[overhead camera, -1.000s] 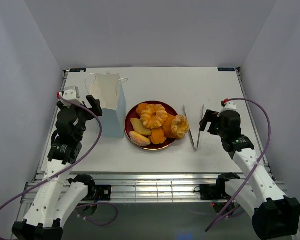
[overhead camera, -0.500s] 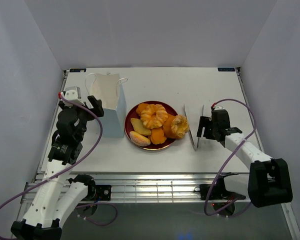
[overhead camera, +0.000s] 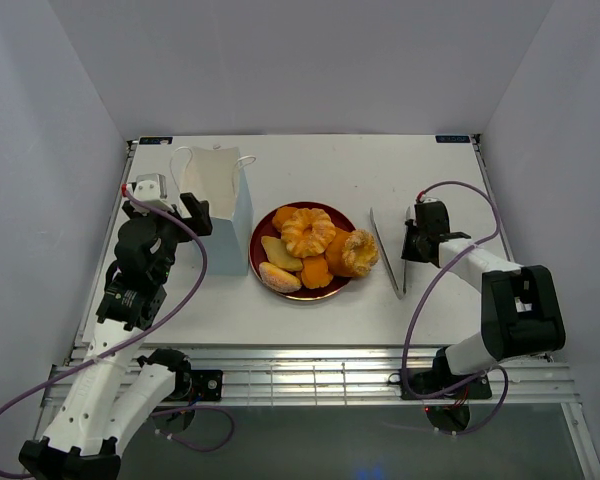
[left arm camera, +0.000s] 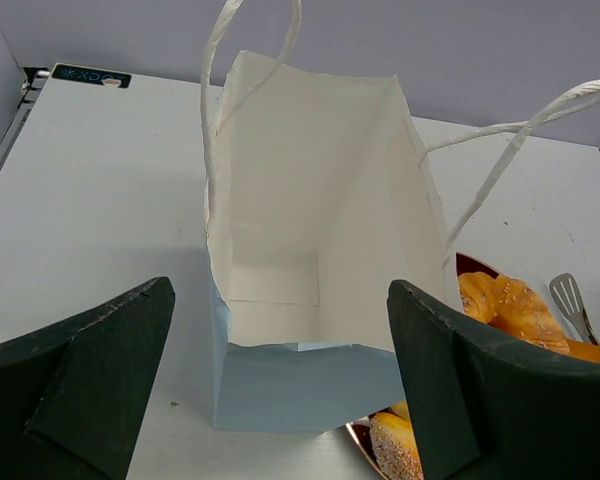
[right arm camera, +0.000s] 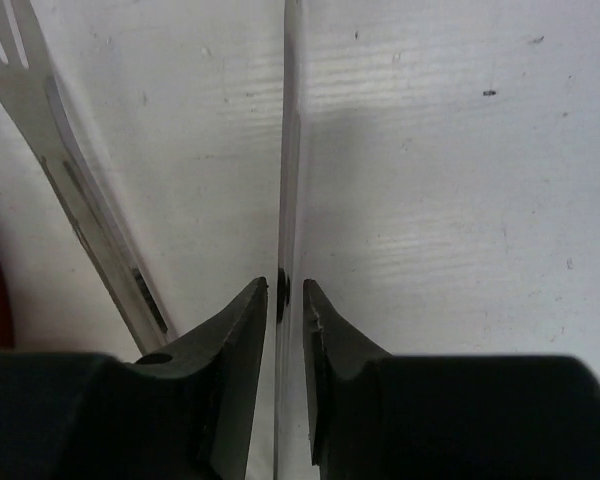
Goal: Place the fake bread into the paper bag
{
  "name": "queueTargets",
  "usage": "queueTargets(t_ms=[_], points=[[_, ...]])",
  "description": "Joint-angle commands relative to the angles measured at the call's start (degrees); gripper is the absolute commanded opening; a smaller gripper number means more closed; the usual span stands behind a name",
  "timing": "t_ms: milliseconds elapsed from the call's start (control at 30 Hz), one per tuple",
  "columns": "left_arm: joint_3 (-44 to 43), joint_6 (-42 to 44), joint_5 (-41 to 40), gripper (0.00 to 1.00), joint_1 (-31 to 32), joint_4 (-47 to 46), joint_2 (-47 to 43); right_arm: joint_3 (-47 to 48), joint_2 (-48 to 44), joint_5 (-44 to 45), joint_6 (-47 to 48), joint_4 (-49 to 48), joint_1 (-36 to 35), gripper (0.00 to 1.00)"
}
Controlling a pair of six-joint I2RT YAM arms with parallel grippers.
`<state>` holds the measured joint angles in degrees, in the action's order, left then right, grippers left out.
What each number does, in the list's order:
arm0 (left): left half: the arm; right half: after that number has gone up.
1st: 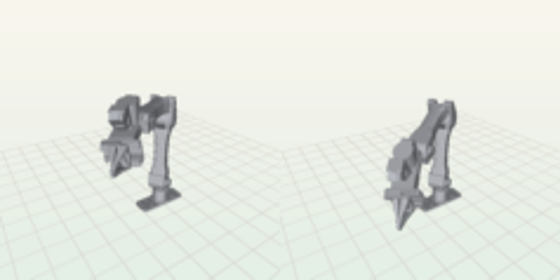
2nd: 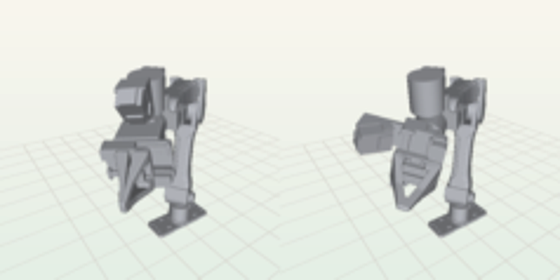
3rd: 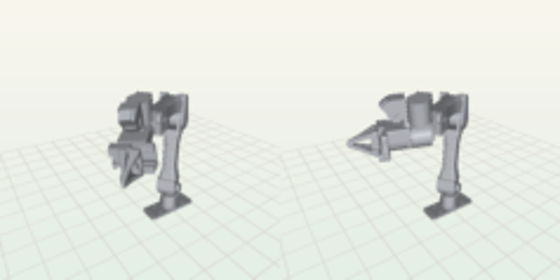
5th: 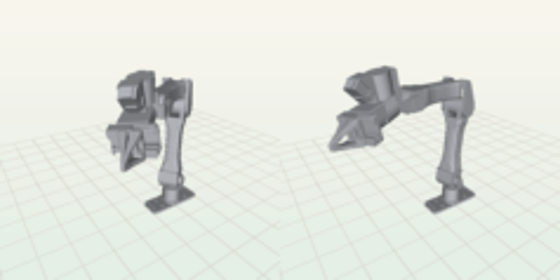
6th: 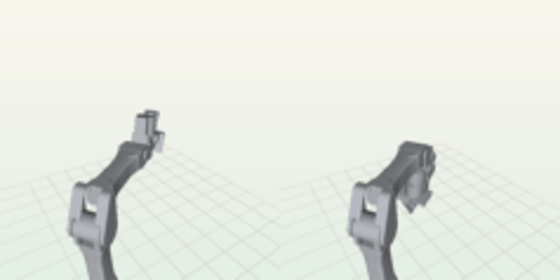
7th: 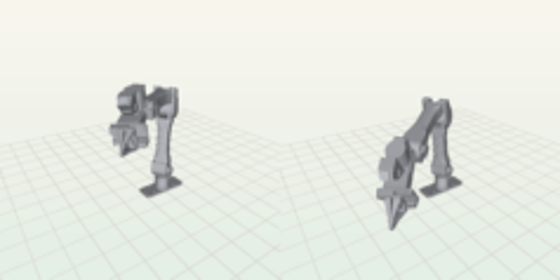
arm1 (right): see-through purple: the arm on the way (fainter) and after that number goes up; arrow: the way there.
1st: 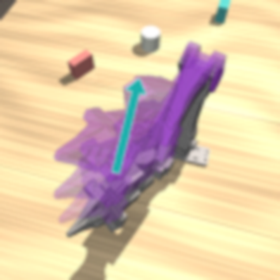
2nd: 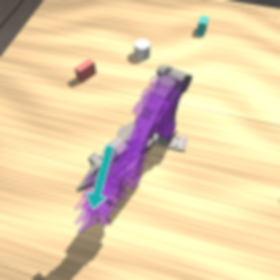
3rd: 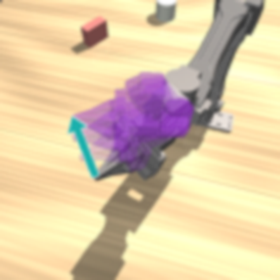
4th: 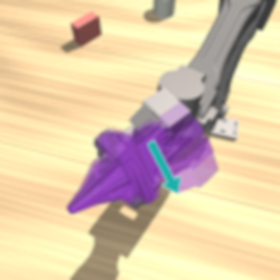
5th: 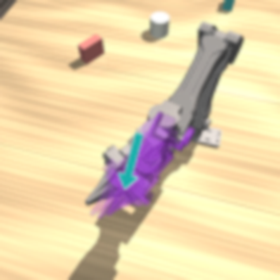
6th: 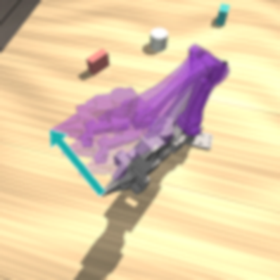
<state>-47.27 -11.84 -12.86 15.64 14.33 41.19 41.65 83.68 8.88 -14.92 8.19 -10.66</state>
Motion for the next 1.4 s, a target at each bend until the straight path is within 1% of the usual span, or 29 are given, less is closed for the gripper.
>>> queueTargets(t_ms=[0,67,233,267,333,467,633,733,833,967,1000,1067,1167,1200,1267,1300,1367], points=[[0.42,0.50,0.82,0.98,0.45,-0.53,-0.32,4.05,2.44,0.78,0.42,-2.30,1.07,0.26],[0.51,0.58,1.00,0.98,0.53,-0.53,-0.06,4.75,3.33,0.78,0.59,-2.38,1.34,0.24],[0.42,0.76,2.23,0.98,0.97,-0.44,0.21,7.30,6.32,0.17,0.68,-2.74,3.71,0.24],[0.42,0.76,2.23,0.98,0.89,-0.53,0.21,7.74,6.84,-0.01,0.85,-2.65,4.06,0.23],[0.42,0.76,2.32,0.98,1.06,-0.53,0.29,8.97,7.90,-0.18,1.03,-2.65,5.03,0.17],[0.33,0.94,2.40,0.98,1.06,-0.35,0.65,10.56,9.04,-0.62,1.56,-2.56,6.17,0.12],[0.33,0.94,2.40,0.98,1.06,-0.35,1.00,12.75,10.80,-0.71,2.08,-2.39,8.10,0.12],[0.33,0.94,2.49,0.98,1.15,-0.35,1.09,14.51,12.03,-0.71,2.79,-2.21,8.98,0.16],[0.33,0.94,2.49,0.98,1.15,-0.35,1.17,15.57,12.56,-1.67,3.75,-2.21,9.16,0.16],[0.33,0.94,2.76,0.98,1.32,-0.35,1.26,17.41,13.44,-1.68,4.45,-0.19,9.25,0.25],[0.33,0.94,2.76,0.98,1.32,-0.35,1.17,18.28,14.05,-1.50,4.72,0.33,9.16,0.34],[0.42,1.02,2.67,0.98,1.41,-0.35,1.09,18.91,14.75,-1.15,5.07,1.74,9.16,0.44],[0.51,1.11,2.67,0.98,1.59,-0.35,0.91,19.61,14.85,-1.50,5.34,2.62,9.16,0.52],[0.42,1.11,2.67,0.98,1.67,-0.35,0.91,19.70,14.24,-1.59,5.34,2.80,9.16,0.59],[0.51,1.11,2.41,0.98,1.85,-0.35,0.82,19.79,13.09,-2.12,5.43,3.32,9.16,0.65],[0.51,1.11,2.23,0.98,1.94,-0.35,0.82,19.61,11.61,-2.55,5.51,3.33,9.16,0.73],[0.51,1.11,2.05,0.98,1.94,-0.35,0.56,18.39,9.93,-5.01,5.95,2.46,9.16,0.78]])
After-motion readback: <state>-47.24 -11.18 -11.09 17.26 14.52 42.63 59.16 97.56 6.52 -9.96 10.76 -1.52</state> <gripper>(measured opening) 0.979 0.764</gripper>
